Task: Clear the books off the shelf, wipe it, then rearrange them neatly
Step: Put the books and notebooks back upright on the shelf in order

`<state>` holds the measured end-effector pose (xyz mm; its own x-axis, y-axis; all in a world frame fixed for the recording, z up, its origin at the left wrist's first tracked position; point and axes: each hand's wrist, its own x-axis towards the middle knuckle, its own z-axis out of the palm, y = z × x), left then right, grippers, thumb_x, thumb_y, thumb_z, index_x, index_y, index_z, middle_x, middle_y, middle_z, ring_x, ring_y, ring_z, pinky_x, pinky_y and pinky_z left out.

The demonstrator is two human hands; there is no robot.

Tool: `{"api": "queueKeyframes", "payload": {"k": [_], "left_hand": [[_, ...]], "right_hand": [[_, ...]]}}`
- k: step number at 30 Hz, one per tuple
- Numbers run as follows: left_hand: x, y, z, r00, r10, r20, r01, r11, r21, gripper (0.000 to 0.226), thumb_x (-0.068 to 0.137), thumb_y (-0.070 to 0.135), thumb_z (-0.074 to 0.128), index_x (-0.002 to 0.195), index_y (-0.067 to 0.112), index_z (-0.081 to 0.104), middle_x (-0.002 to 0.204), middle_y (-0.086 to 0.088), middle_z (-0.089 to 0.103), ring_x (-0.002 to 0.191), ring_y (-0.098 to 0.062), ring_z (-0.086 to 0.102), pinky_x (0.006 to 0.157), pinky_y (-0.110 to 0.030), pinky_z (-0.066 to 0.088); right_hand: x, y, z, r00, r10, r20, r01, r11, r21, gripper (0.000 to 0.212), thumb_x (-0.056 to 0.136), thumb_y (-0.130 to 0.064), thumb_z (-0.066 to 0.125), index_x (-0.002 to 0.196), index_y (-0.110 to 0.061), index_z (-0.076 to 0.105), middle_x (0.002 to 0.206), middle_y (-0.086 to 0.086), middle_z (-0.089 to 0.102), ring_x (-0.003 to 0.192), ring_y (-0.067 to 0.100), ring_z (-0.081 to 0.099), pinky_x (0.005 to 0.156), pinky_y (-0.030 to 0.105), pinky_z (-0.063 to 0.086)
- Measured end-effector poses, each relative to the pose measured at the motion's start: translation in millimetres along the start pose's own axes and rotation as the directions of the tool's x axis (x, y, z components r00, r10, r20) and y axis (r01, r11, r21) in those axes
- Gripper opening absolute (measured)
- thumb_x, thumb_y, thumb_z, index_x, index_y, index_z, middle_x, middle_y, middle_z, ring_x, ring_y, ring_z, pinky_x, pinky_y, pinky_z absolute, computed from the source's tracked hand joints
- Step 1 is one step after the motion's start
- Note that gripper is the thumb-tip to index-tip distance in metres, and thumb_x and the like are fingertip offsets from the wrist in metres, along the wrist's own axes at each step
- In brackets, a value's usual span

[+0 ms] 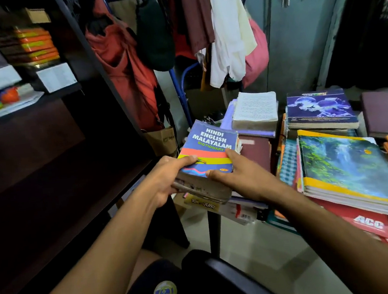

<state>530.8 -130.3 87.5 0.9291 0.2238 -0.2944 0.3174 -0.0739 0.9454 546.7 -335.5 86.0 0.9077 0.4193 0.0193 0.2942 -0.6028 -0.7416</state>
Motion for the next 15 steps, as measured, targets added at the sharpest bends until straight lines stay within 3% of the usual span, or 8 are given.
{"api": "queueKeyframes", "payload": {"k": [4, 6, 8, 11, 15], "left_hand": [[-16, -20, -47, 0.978, 0.053, -0.202, -0.092, 0.978, -0.189, 0.035, 0.084, 0.03, 0.081, 0.099, 0.016, 0.054, 0.081, -0.004, 0.07, 0.064, -0.019, 0.067, 0.061, -0.033, 0.054], [-27, -29, -82, 0.958, 0.072, -0.278, -0.15, 0.951, -0.271, 0.03, 0.086, 0.024, 0.078, 0.103, 0.013, 0.055, 0.086, -0.008, 0.07, 0.063, -0.019, 0.067, 0.056, -0.029, 0.052], [-38, -39, -122, 0.928, 0.061, -0.368, -0.199, 0.915, -0.35, 0.023, 0.089, 0.02, 0.074, 0.101, 0.013, 0.056, 0.093, -0.011, 0.069, 0.064, -0.018, 0.067, 0.053, -0.027, 0.052], [-52, -56, -176, 0.888, 0.066, -0.456, -0.274, 0.871, -0.408, 0.027, 0.089, 0.02, 0.073, 0.111, 0.016, 0.059, 0.103, -0.012, 0.071, 0.069, -0.019, 0.069, 0.055, -0.03, 0.054], [-48, -73, -243, 0.84, 0.097, -0.533, -0.346, 0.853, -0.39, 0.039, 0.093, 0.018, 0.068, 0.131, 0.024, 0.058, 0.105, -0.004, 0.077, 0.076, -0.019, 0.073, 0.056, -0.031, 0.057]], "right_hand": [[9, -33, 34, 0.994, -0.112, -0.006, 0.112, 0.991, 0.077, 0.075, 0.093, -0.047, 0.065, 0.155, -0.025, 0.029, 0.146, -0.004, 0.05, 0.132, 0.018, 0.049, 0.089, 0.021, 0.035], [20, -58, 61, 0.986, -0.169, -0.002, 0.167, 0.977, 0.131, 0.086, 0.084, -0.059, 0.066, 0.155, -0.029, 0.029, 0.146, -0.004, 0.053, 0.133, 0.021, 0.051, 0.103, 0.029, 0.041], [35, -87, 94, 0.971, -0.235, 0.032, 0.229, 0.966, 0.122, 0.094, 0.073, -0.069, 0.06, 0.154, -0.031, 0.03, 0.145, 0.0, 0.055, 0.13, 0.026, 0.052, 0.109, 0.04, 0.042], [59, -129, 141, 0.943, -0.322, 0.084, 0.316, 0.946, 0.077, 0.088, 0.076, -0.06, 0.061, 0.153, -0.027, 0.035, 0.135, 0.006, 0.062, 0.119, 0.031, 0.057, 0.104, 0.039, 0.045], [103, -184, 211, 0.883, -0.429, 0.192, 0.433, 0.901, 0.026, 0.078, 0.083, -0.059, 0.066, 0.149, -0.024, 0.044, 0.139, 0.006, 0.059, 0.123, 0.029, 0.053, 0.11, 0.037, 0.039]]}}
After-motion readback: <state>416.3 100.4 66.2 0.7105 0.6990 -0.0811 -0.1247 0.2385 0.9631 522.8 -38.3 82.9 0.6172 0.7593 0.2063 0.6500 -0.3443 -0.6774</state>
